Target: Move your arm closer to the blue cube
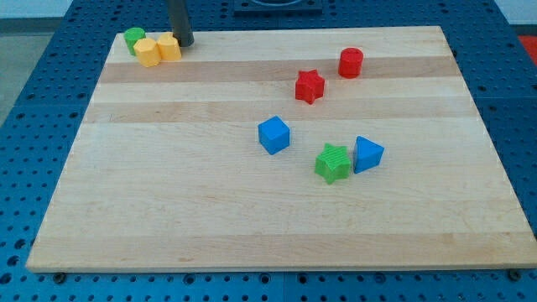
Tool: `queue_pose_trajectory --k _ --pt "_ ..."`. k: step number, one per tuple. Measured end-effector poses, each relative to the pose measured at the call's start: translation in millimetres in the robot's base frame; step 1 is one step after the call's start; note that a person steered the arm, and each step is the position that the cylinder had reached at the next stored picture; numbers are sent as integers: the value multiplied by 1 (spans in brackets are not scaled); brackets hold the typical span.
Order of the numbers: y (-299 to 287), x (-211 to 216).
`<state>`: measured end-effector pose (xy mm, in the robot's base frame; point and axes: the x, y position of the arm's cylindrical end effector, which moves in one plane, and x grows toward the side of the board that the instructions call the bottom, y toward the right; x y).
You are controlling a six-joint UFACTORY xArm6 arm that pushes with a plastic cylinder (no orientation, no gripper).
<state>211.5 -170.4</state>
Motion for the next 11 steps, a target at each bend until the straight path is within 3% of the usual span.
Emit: queue_pose_trajectory --k 2,4,8,9,11 --pt "-1 -7" --pt "62 15" --pt "52 215" --pt "72 248" --pt "124 256"
